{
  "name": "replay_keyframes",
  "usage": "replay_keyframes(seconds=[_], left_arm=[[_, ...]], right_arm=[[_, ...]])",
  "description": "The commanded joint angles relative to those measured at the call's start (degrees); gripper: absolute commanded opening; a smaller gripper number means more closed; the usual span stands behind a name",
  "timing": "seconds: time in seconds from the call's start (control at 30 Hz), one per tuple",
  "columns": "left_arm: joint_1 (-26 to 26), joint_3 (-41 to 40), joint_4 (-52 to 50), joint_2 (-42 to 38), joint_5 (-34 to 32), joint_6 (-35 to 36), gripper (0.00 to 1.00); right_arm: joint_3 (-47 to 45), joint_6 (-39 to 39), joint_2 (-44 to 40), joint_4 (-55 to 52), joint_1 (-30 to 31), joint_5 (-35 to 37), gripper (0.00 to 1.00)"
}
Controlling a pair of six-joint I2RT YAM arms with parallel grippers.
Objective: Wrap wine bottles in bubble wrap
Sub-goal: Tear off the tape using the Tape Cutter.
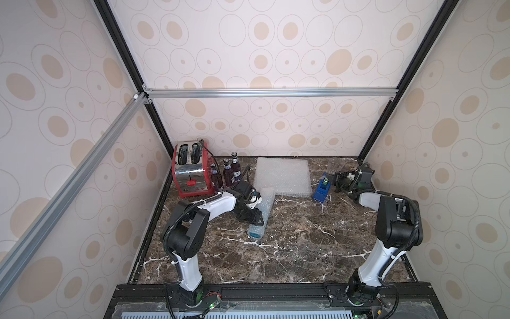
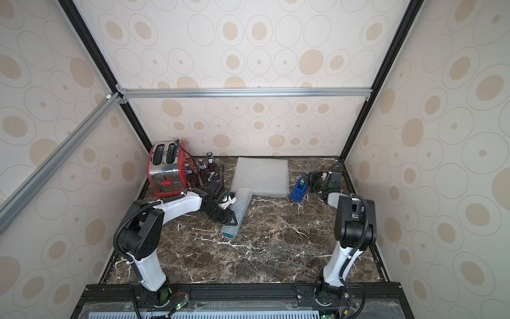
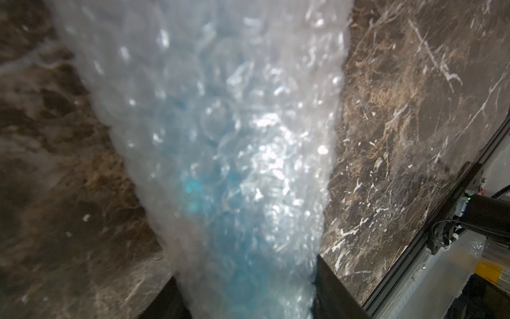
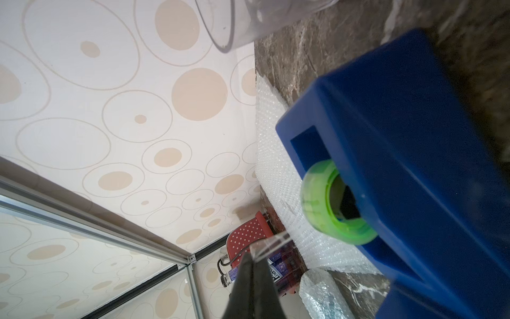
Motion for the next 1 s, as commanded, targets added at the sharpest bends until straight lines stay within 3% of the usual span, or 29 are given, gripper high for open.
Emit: replay_keyframes(seconds=[0.0, 0.17, 0.23, 0.37, 0.4, 0.47, 0.5, 0.57, 0.7, 0.97], left_arm=[[-0.6, -1.7, -4.3, 3.6, -6.6, 1.3, 0.58], [-0.6, -1.5, -4.3, 3.9, -6.6, 1.3, 0.58], [-0.6, -1.5, -4.3, 3.9, -6.6, 1.3, 0.58], [-0.6, -1.7, -4.3, 3.6, -6.6, 1.1, 0.58], [-0.6, -1.6, -4.3, 3.5, -6.6, 1.2, 0.58], [-0.6, -1.6, -4.3, 3.6, -6.6, 1.2, 0.58], [-0.7, -1.7, -4.3, 3.6, -6.7, 1.1, 0.58], [-0.6, -1.6, -4.3, 3.7, -6.6, 1.2, 0.58], [-0.6, -1.5, -4.3, 3.7, -6.6, 1.1, 0.58], [-0.6, -1.4, -4.3, 3.8, -6.6, 1.2, 0.58]], right_arm=[[1.0, 0.9, -3.0, 5.1, 0.8, -0.2, 0.0], [1.7, 0.3, -4.2, 4.3, 0.8, -0.5, 0.0], [3.3, -1.7, -4.4, -1.7, 0.3, -1.7, 0.0], [2.7, -2.5, -5.2, 1.3, 0.3, -0.8, 0.0], [4.1, -2.9, -5.5, -4.5, -0.1, -1.6, 0.0], [3.1, -3.1, -5.6, 0.8, 0.1, -0.6, 0.0], [4.6, -2.9, -5.0, -5.5, -0.3, -2.2, 0.0], [1.9, 1.6, -4.5, 4.9, 0.0, -1.7, 0.0], [0.3, 5.5, -3.2, 8.1, 0.2, -2.7, 0.0], [-2.6, 1.4, -6.4, 1.6, 2.5, -4.2, 0.0]])
